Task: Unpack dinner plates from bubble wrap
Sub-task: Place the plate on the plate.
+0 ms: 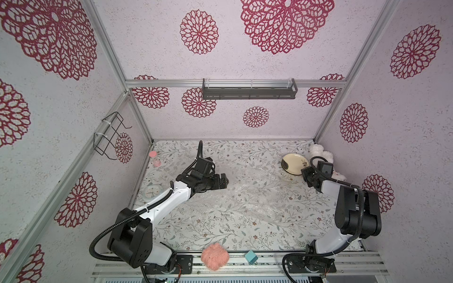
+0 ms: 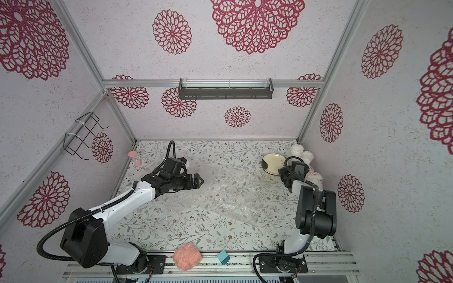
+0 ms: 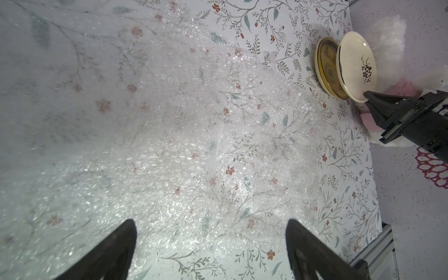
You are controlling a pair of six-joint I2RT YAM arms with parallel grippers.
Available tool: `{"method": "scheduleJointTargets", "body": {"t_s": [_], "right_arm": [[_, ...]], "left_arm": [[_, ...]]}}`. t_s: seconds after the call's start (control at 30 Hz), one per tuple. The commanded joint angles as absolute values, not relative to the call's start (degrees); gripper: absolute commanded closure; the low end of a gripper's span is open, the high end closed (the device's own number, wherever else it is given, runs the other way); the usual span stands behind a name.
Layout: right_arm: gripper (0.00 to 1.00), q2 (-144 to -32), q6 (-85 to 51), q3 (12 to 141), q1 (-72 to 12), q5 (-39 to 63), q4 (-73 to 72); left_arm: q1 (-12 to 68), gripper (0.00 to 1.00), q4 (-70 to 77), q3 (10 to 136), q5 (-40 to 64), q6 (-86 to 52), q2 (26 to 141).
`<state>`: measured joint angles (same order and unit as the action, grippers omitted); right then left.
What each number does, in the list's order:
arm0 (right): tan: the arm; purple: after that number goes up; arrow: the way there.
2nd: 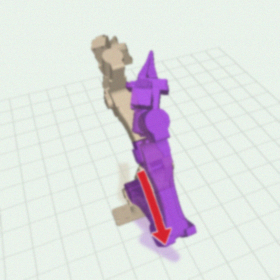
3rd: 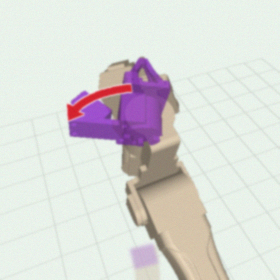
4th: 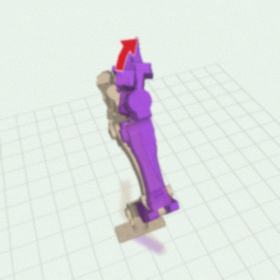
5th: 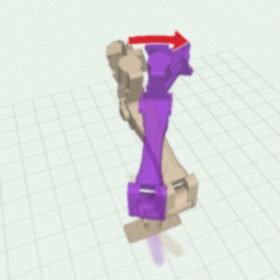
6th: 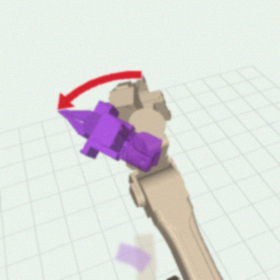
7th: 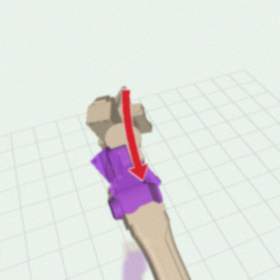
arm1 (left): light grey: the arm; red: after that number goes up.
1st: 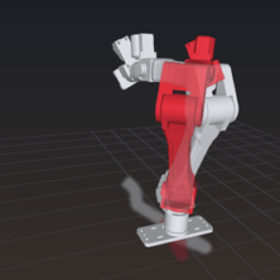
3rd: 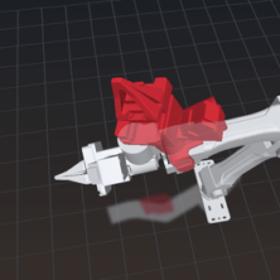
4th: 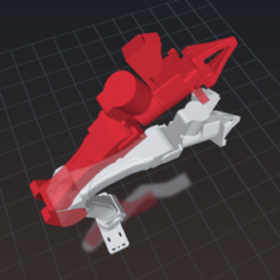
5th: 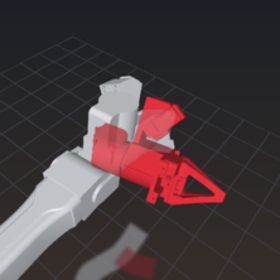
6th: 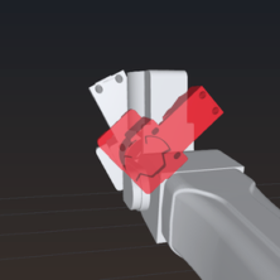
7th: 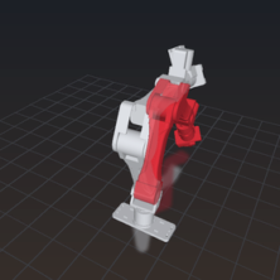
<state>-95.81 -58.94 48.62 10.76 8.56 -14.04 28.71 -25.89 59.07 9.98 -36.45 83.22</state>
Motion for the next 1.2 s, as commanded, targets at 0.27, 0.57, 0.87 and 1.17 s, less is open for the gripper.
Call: {"method": "scheduleJointTargets", "body": {"t_s": [0.27,0.57,0.87,1.17], "right_arm": [[0.95,-95.06,-61.17,47.75,8.41,4.61,-18.17],[0.94,-92.97,-67.75,43.07,6.95,-1.77,-21.31],[0.95,-92.46,-72.63,42.74,5.02,-5.94,-22.51],[0.93,-93.14,-74.59,44.47,3.77,-9.39,-20.83]], "left_arm": [[28.40,0.03,-26.02,58.80,9.85,-36.14,82.48],[28.22,0.03,-25.84,58.80,9.99,-35.72,82.86],[27.58,0.03,-26.37,59.06,10.28,-34.51,82.90],[26.96,0.03,-26.46,58.37,10.70,-34.09,82.44]]}}
